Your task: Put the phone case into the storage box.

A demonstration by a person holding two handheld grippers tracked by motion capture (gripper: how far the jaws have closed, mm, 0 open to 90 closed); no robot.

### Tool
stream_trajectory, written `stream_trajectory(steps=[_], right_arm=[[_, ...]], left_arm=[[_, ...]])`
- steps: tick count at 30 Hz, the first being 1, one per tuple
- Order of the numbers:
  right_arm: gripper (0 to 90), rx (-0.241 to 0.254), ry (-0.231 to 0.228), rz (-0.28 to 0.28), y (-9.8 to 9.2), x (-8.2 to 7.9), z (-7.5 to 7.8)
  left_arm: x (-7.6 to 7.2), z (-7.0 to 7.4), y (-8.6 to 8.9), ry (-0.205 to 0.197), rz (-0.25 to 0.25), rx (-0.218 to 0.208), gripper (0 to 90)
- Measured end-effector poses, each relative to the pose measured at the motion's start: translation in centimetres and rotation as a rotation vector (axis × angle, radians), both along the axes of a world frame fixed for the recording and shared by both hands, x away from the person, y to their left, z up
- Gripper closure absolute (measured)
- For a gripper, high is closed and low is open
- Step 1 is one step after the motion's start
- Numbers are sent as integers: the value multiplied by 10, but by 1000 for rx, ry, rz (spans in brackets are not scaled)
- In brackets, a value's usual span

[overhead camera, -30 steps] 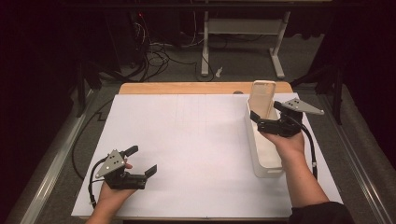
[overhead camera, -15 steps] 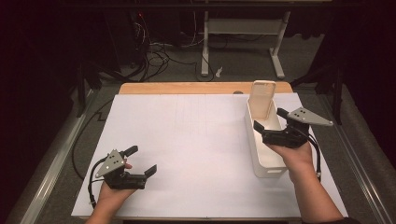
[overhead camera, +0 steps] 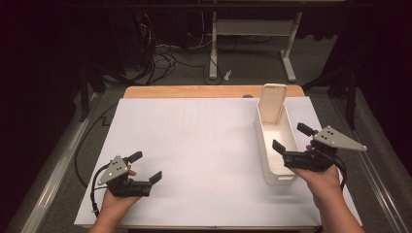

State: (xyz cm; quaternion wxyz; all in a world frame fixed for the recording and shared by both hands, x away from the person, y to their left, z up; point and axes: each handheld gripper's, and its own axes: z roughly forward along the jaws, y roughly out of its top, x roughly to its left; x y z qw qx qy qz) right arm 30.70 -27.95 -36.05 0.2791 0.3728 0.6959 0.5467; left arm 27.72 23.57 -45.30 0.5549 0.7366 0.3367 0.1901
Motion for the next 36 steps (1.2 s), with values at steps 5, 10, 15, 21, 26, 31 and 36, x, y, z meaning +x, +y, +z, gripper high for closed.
stream_trajectory(steps=[5,10,15,21,26,31,36], right_arm=[[0,0,-4,4,-6,-11,-5],[0,-10,-11,6,-13,-23,-14],[0,-5,-16,1,-21,-33,-23],[0,-12,-22,-4,-32,-45,-32],[0,3,-17,-17,-41,-48,-43],[0,1,-17,-13,-39,-46,-46],[0,-1,-14,-16,-37,-47,-47]], left_arm=[[0,0,1,0,1,-2,6],[-1,0,4,-1,15,-2,6],[-1,0,6,-4,23,0,7],[-8,3,10,-16,25,6,8],[-6,2,8,-15,32,10,8],[-6,2,8,-17,37,14,2],[-5,1,8,-4,31,22,2]])
